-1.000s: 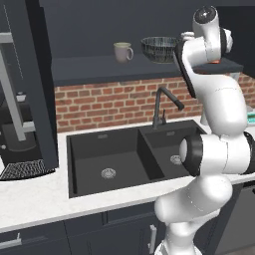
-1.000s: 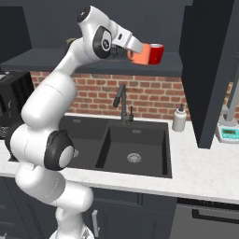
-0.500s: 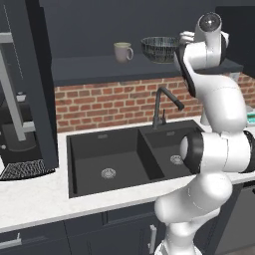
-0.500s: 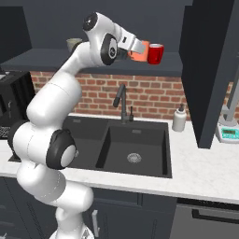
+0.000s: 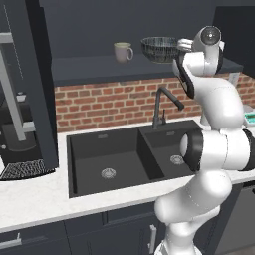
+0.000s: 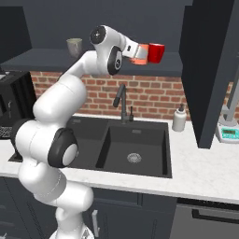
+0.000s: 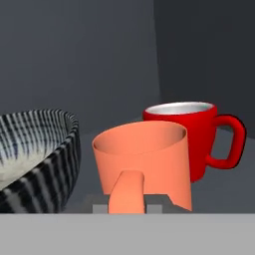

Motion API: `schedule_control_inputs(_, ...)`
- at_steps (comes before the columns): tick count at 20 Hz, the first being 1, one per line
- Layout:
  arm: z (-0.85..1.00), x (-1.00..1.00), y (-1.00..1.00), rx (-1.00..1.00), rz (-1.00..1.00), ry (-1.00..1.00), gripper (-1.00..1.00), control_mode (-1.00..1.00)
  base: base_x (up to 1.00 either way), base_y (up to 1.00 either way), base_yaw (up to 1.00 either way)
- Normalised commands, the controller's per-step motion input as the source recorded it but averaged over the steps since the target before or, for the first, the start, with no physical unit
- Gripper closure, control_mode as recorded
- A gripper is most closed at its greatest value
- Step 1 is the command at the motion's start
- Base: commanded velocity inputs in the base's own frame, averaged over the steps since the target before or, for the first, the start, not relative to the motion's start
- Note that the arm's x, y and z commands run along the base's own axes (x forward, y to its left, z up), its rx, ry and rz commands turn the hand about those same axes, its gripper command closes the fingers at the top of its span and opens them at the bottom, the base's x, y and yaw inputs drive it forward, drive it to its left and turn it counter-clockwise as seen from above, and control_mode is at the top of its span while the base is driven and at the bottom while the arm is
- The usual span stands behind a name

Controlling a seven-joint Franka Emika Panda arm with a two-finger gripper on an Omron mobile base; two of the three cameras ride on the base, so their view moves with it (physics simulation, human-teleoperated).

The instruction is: Gather all objects into one cabinet and sort the glasses and bowls to opposite sides.

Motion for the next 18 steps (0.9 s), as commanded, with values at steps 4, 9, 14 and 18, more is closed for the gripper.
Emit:
schedule_control_inputs(4,-0.09,0.34,-0.01,0.0,0.06,-0.03,1.0,-1.0,0.0,0.0,0.0)
schedule_control_inputs(9,-0.08,0.15,0.0,0.0,0.06,-0.01,1.0,-1.0,0.0,0.0,0.0)
schedule_control_inputs(14,0.0,0.0,0.0,0.02,0.0,0.0,1.0,-1.0,0.0,0.0,0.0)
schedule_control_inputs(18,-0.24,0.0,0.26,0.14,0.01,0.0,-1.0,-1.0,0.0,0.0,0.0)
